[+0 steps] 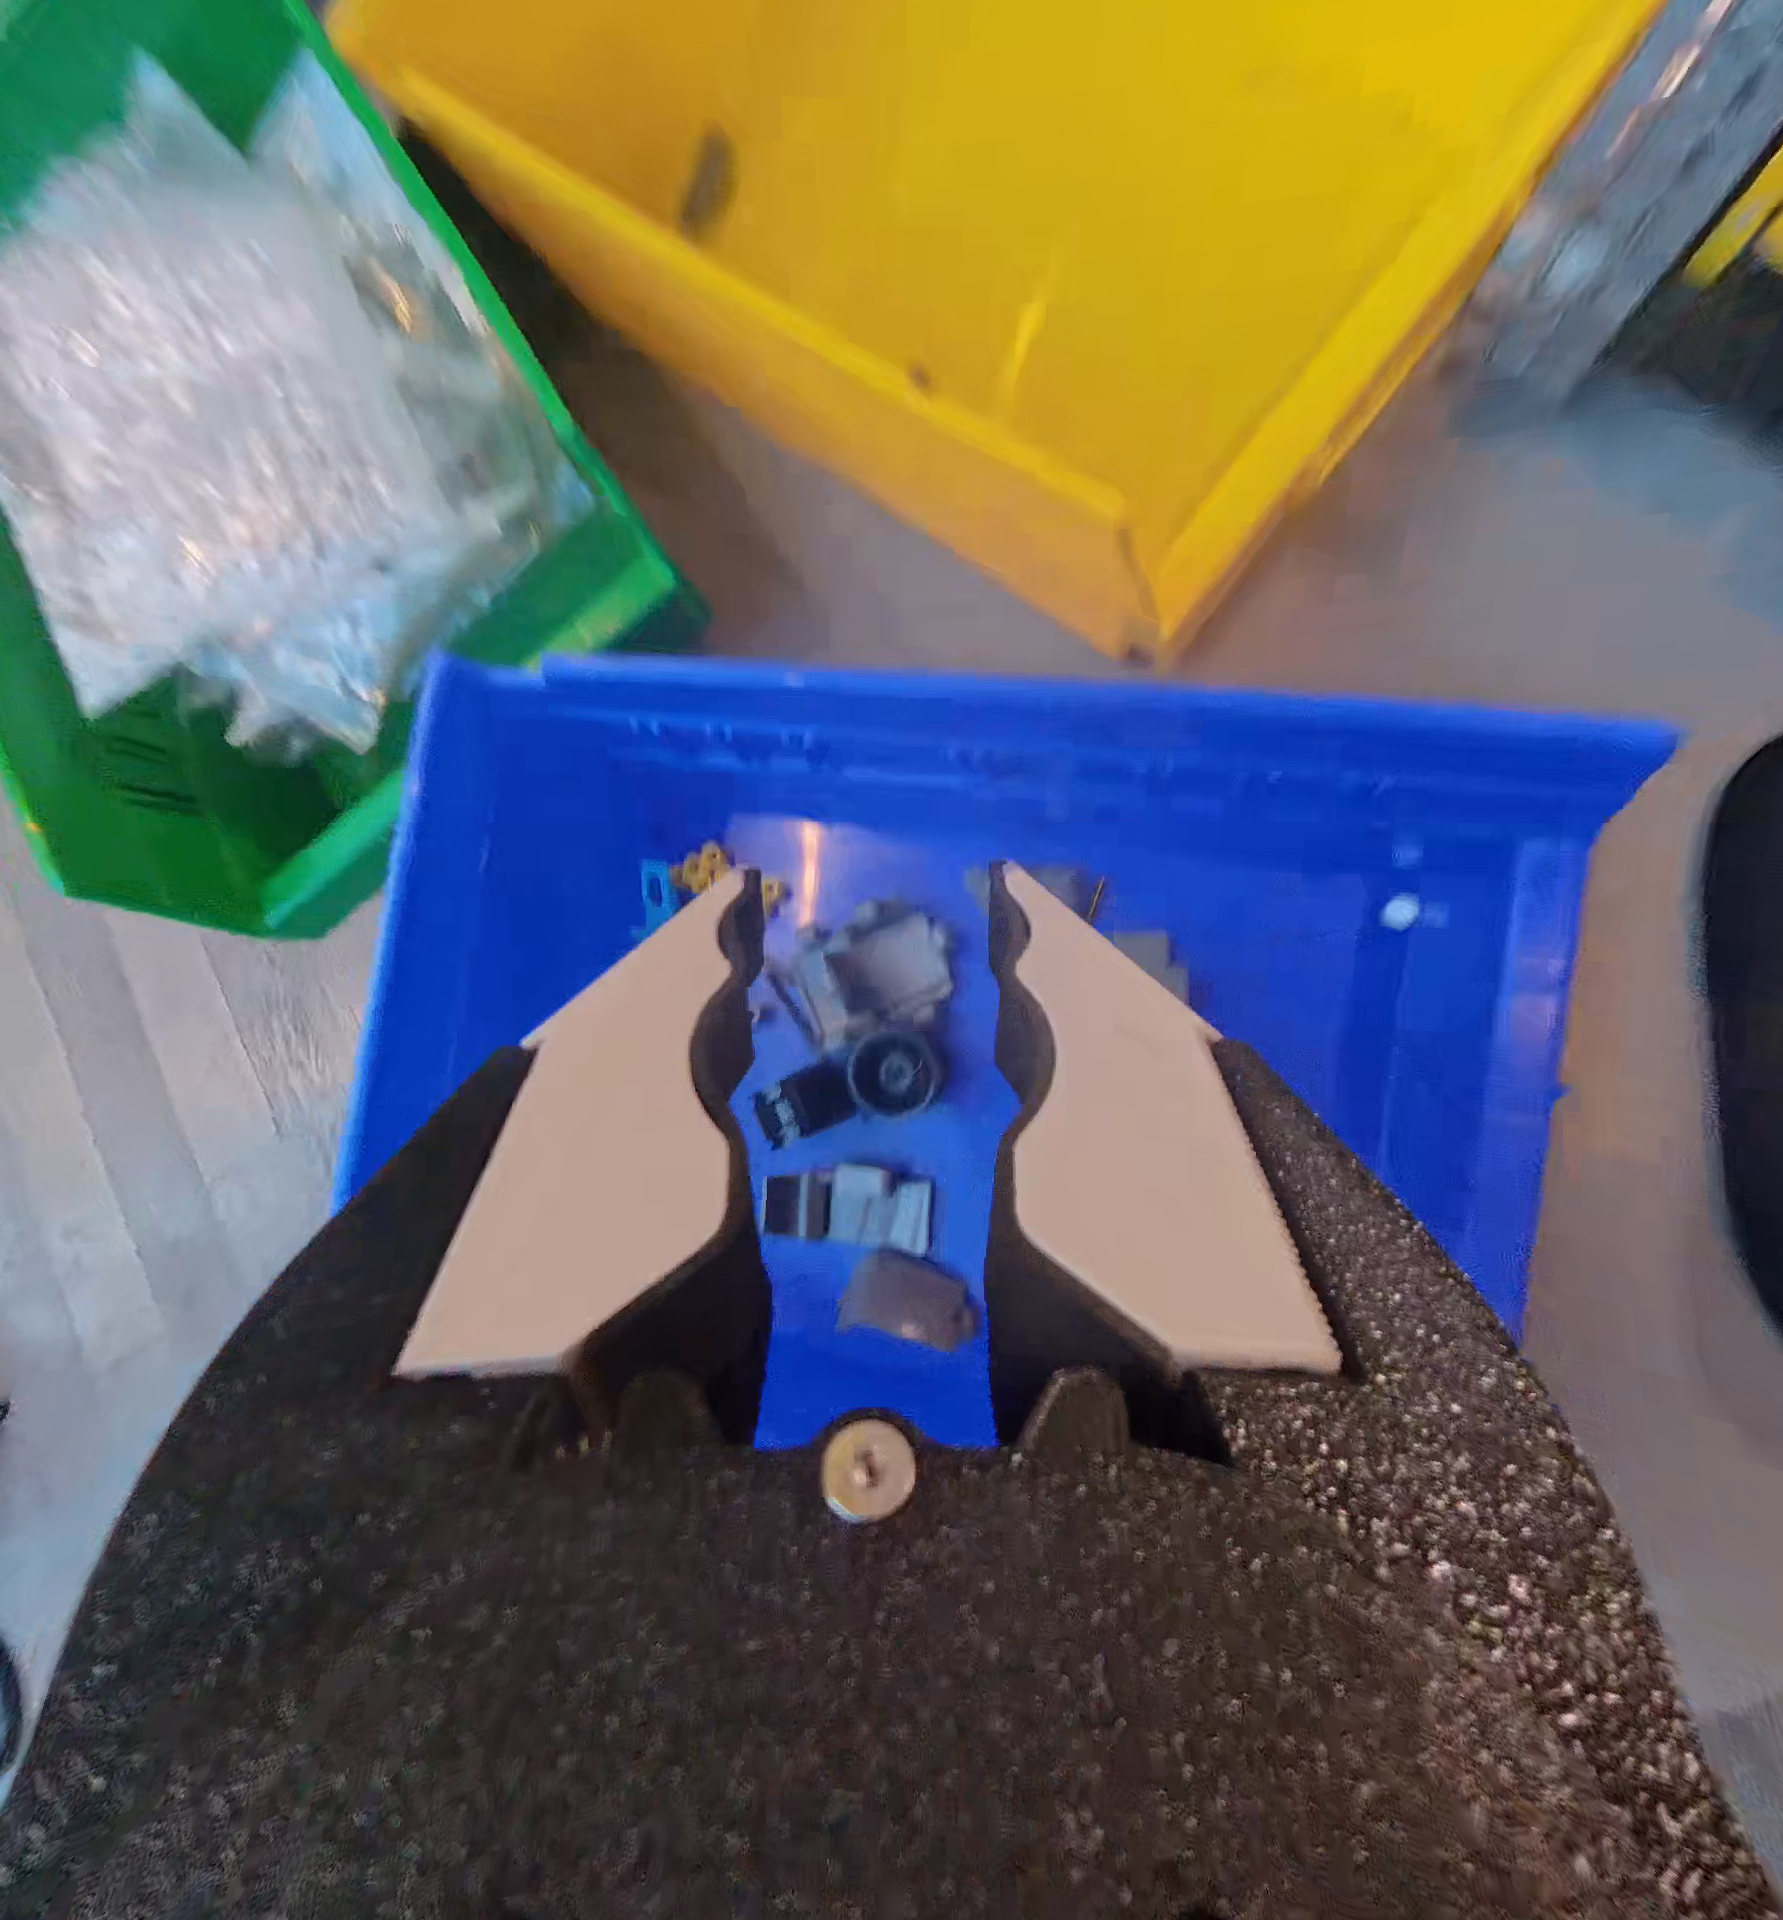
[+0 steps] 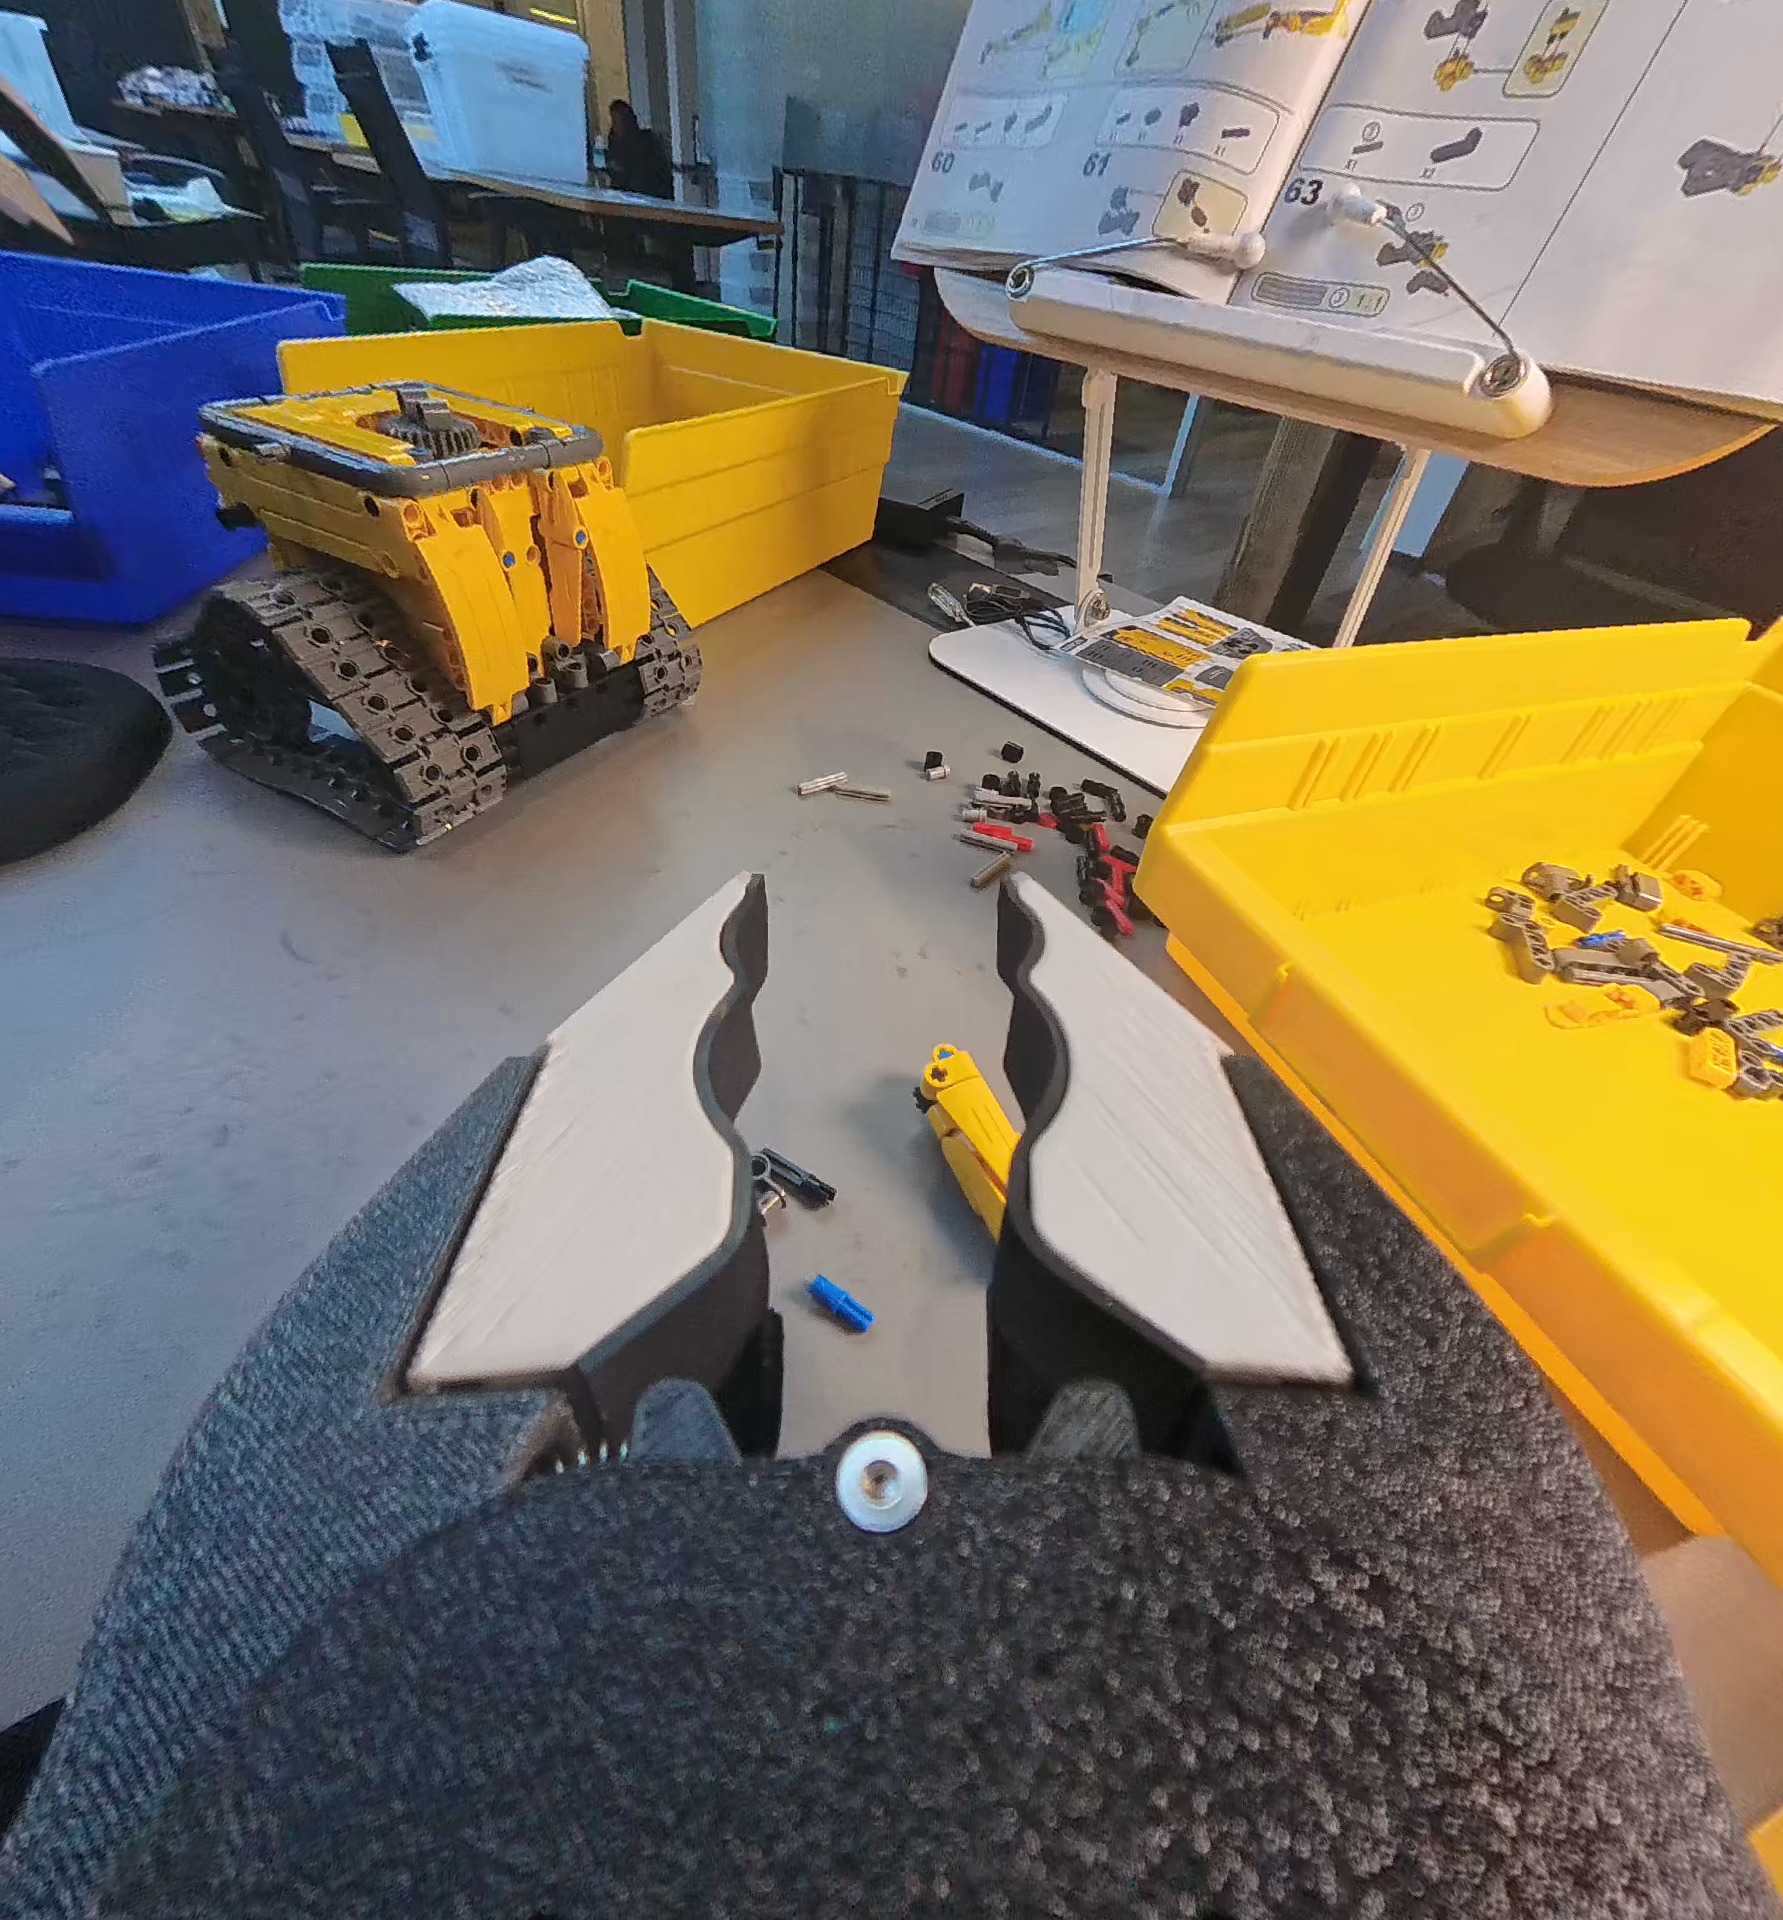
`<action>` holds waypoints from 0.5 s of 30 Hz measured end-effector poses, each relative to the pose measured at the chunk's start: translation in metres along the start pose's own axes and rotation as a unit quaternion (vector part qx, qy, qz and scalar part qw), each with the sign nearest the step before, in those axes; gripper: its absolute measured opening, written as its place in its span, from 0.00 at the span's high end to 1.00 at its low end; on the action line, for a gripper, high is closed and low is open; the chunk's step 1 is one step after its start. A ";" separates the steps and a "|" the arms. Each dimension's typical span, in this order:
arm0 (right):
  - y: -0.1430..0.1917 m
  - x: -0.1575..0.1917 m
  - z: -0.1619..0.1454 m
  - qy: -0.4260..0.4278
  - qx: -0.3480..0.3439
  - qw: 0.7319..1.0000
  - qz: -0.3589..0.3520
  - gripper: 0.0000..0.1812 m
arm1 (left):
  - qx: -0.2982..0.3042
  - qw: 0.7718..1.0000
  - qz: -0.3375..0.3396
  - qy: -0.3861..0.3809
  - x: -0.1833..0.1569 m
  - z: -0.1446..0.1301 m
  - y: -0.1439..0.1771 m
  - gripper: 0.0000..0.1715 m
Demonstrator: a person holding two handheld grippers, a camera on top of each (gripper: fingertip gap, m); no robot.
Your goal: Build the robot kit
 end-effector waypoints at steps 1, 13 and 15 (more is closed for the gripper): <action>0.001 0.000 0.001 0.000 -0.003 1.000 -0.001 0.76 | -0.044 0.999 0.003 0.010 -0.008 0.004 0.010 0.75; -0.025 -0.126 0.102 0.000 0.233 0.971 -0.057 0.89 | -0.387 0.915 -0.097 0.065 -0.198 0.031 0.007 0.74; -0.056 -0.160 0.096 -0.024 0.316 0.948 -0.037 0.89 | -0.389 0.912 -0.105 0.079 -0.215 0.034 -0.006 0.73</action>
Point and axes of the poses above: each gripper's, where its closed fingertips meet, y back along the fingers, z out of its top, x = y × z across the jaws, the point moved 10 cm from there along y, back along the fingers, and after that the axes turned 13 degrees about x, right-handed, at the moved point
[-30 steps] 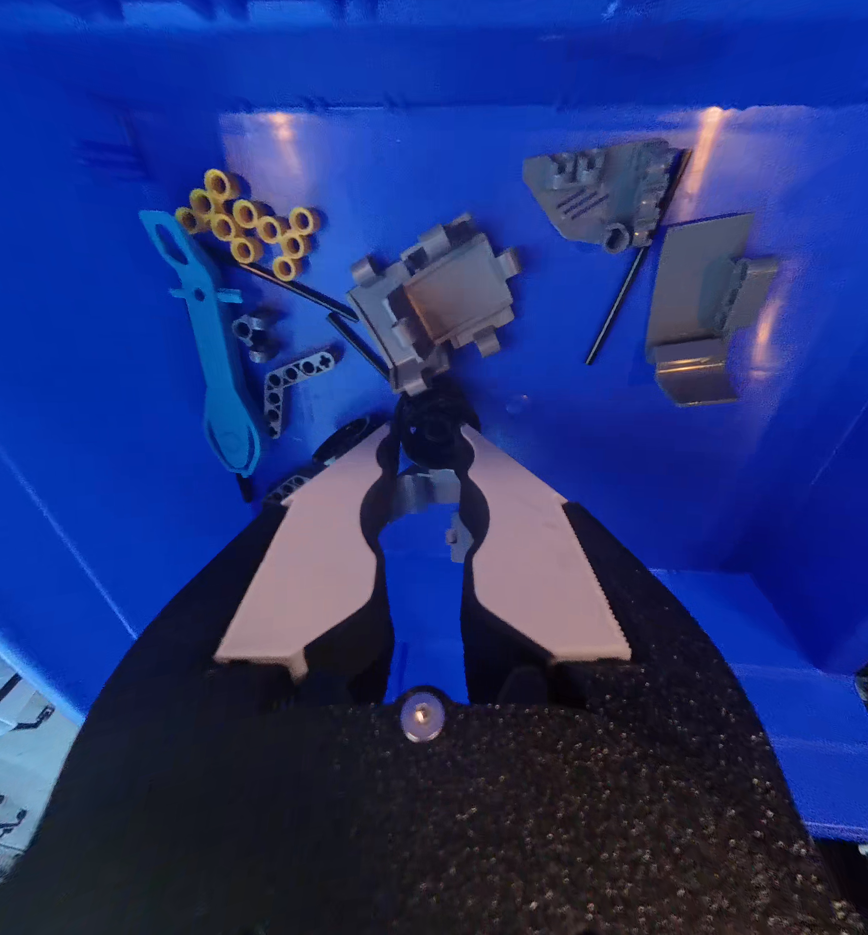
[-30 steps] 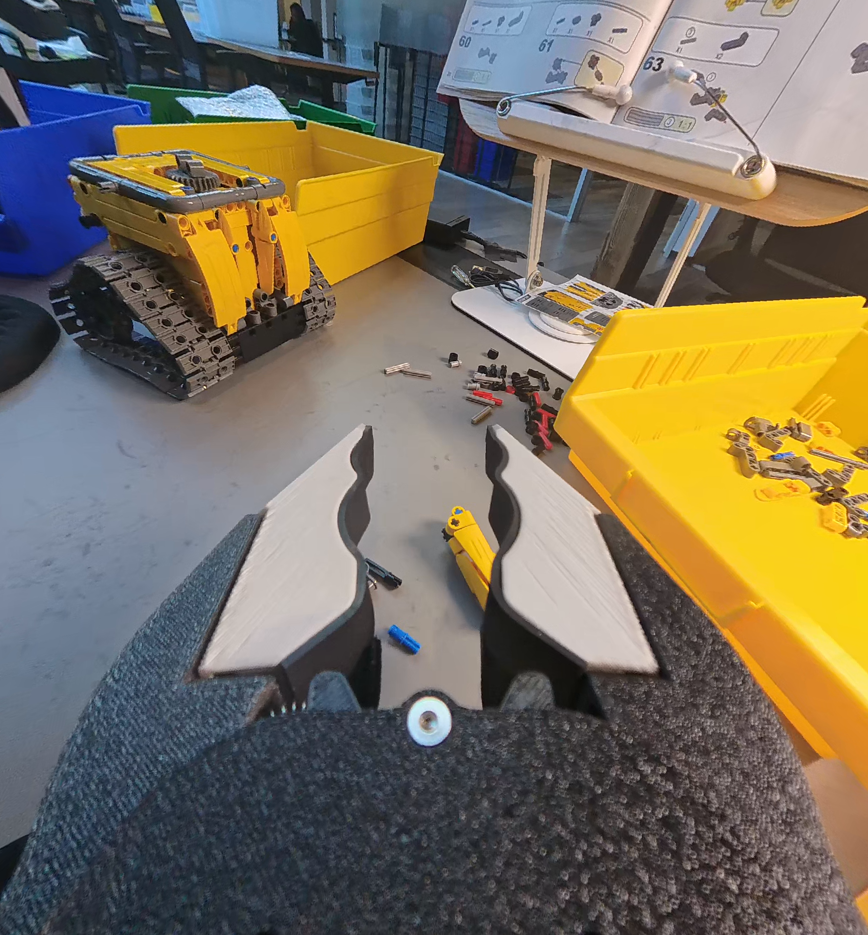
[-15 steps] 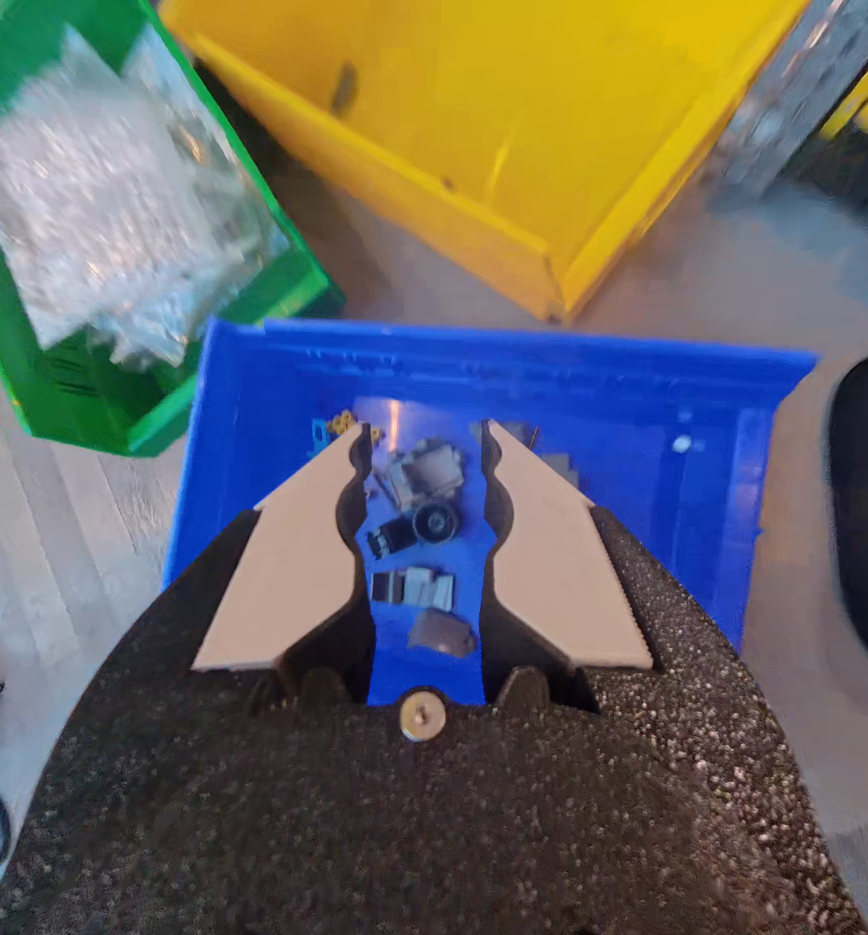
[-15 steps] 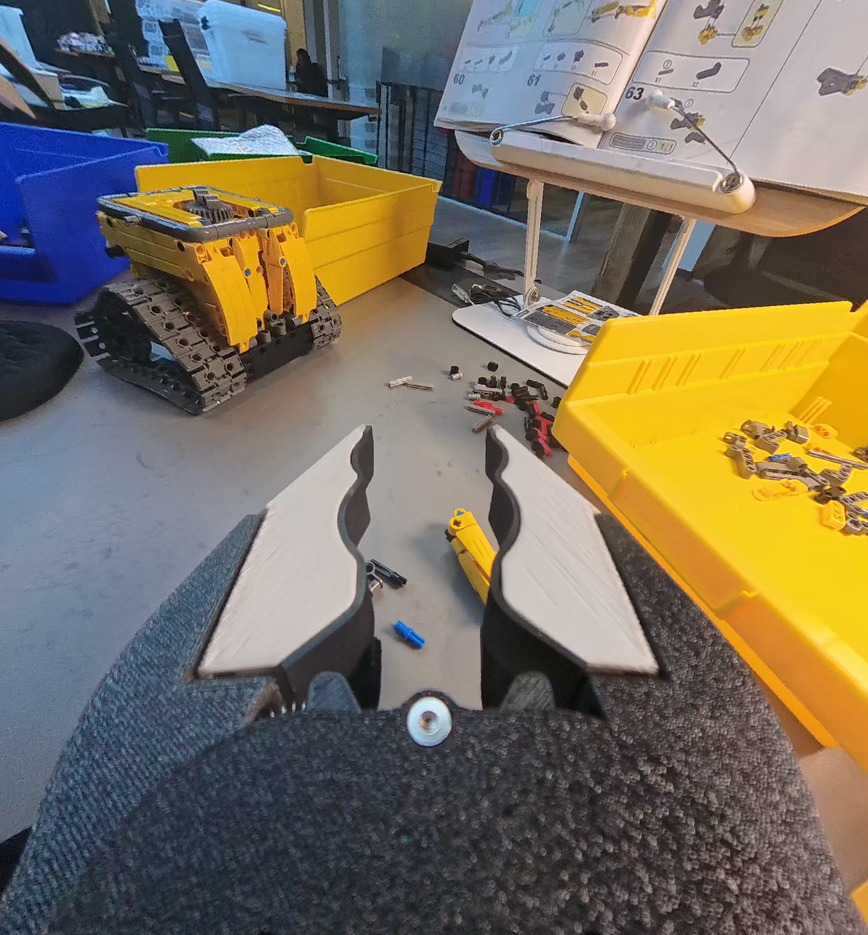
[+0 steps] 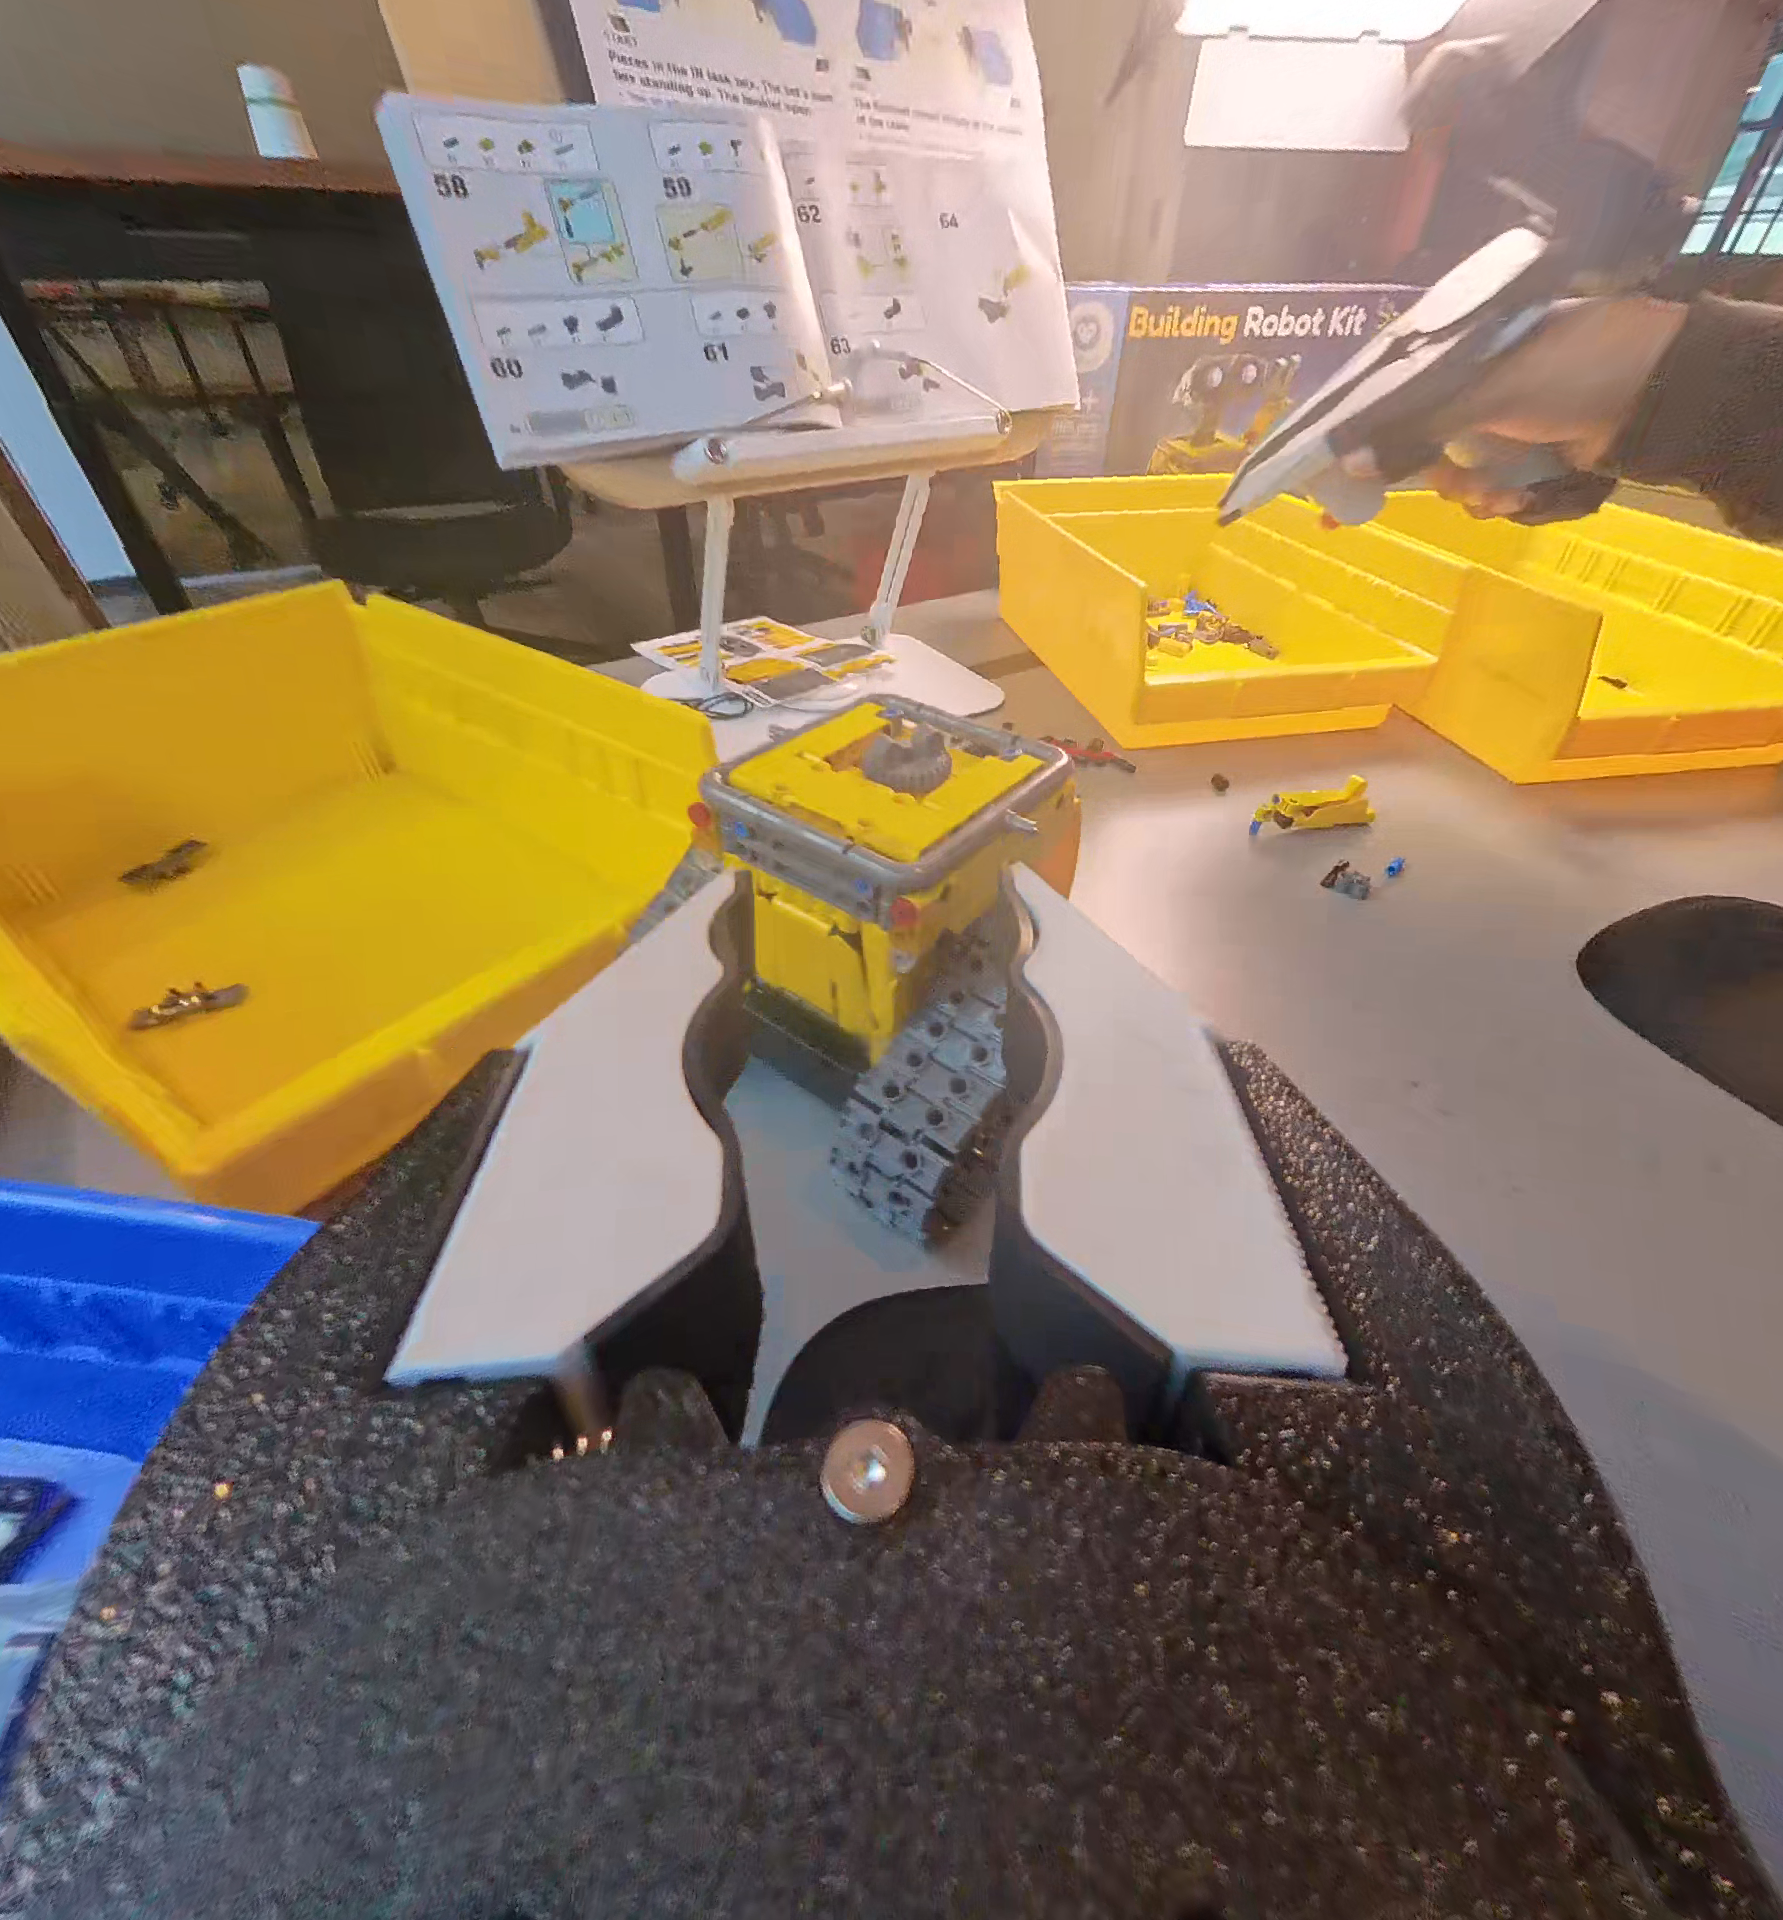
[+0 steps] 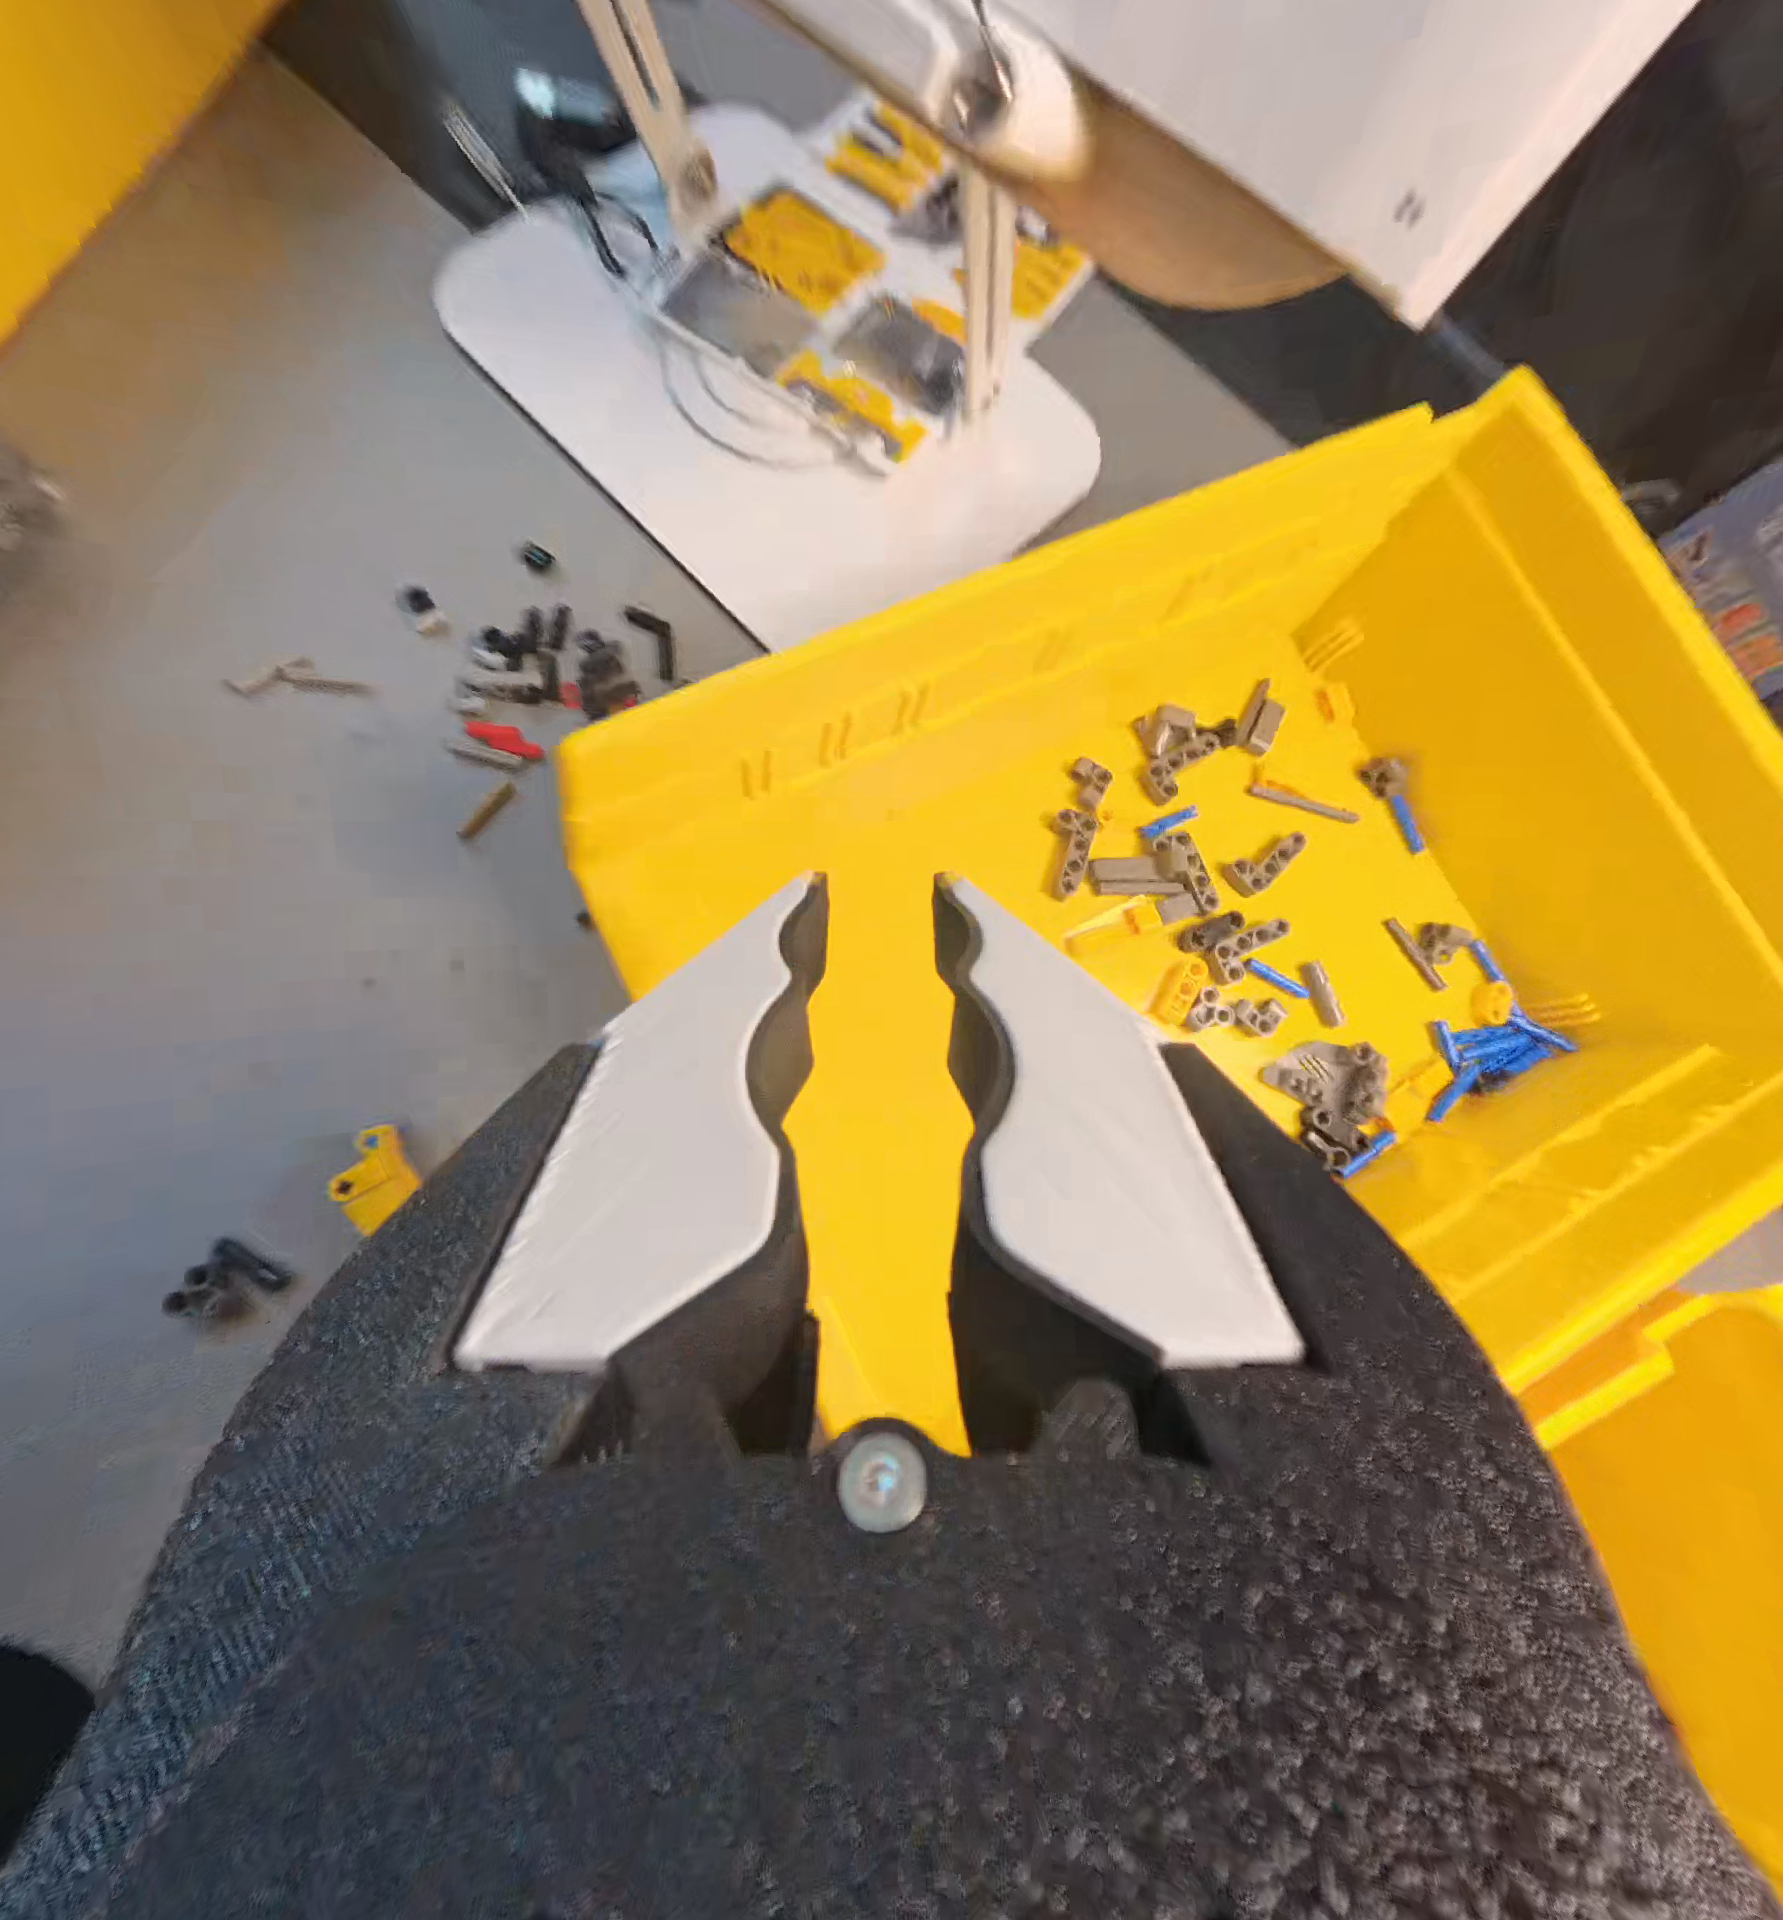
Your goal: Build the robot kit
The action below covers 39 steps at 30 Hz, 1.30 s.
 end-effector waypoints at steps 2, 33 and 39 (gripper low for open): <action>-0.034 -0.023 0.009 -0.012 0.069 0.998 0.003 0.89 | 0.004 1.000 0.017 0.005 -0.007 -0.007 -0.009 0.73; 0.016 0.050 0.021 0.130 -0.001 0.989 0.076 0.96 | 0.059 0.996 -0.025 0.057 -0.013 -0.036 -0.019 0.73; 0.010 0.142 -0.053 0.196 0.039 0.968 0.155 0.96 | 0.078 0.996 -0.021 0.031 -0.018 -0.037 -0.023 0.72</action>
Point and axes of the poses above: each gripper's, where its closed fingertips meet, y back along the fingers, z out of its top, x = y × z across the jaws, the point moved 10 cm from there along y, back along the fingers, and after that the axes turned 13 degrees about x, right-handed, at the moved point
